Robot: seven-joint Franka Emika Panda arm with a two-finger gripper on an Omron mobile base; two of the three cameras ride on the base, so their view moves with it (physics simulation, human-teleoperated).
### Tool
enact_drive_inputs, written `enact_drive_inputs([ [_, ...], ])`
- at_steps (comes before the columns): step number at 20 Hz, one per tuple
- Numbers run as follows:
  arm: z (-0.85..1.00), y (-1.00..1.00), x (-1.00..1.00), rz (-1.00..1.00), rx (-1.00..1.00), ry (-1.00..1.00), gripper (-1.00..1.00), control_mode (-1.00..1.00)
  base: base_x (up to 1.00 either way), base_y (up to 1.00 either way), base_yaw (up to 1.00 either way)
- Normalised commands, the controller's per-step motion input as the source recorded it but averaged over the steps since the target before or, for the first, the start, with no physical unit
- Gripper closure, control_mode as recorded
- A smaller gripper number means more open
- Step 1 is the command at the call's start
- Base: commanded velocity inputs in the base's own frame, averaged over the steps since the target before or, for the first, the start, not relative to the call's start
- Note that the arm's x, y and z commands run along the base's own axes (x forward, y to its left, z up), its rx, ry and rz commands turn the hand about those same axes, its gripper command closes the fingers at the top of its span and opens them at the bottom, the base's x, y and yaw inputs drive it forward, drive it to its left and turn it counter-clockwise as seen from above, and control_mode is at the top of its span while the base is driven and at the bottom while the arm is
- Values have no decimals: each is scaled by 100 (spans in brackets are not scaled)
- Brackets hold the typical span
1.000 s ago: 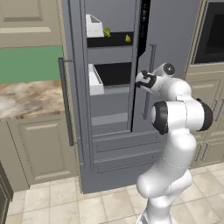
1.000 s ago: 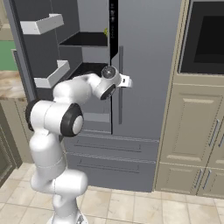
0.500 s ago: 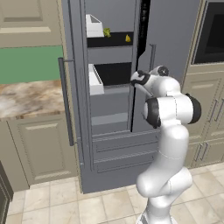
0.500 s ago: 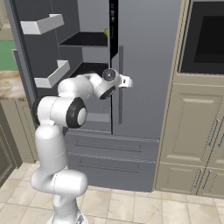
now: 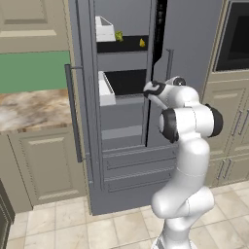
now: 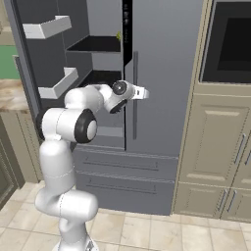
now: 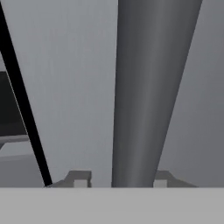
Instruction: Take the lemon wedge from the fridge and place it on the plate with fish on the dining counter.
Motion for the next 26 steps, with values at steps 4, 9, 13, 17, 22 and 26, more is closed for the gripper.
enact_drive_inputs([
  [4,0,-15,1,-2,-3,6,100,-100,0,0,0],
  [9,0,-96,-70,-14,0,0,100,-100,0,0,0],
  [13,-1,-100,-94,-20,1,0,100,-100,0,0,0],
  [17,-3,-100,-100,-23,4,0,100,-100,0,0,0],
  [22,3,-98,-95,-27,10,0,-100,-100,0,0,0],
  [26,71,-12,-100,-30,23,-8,-100,-100,0,0,0],
])
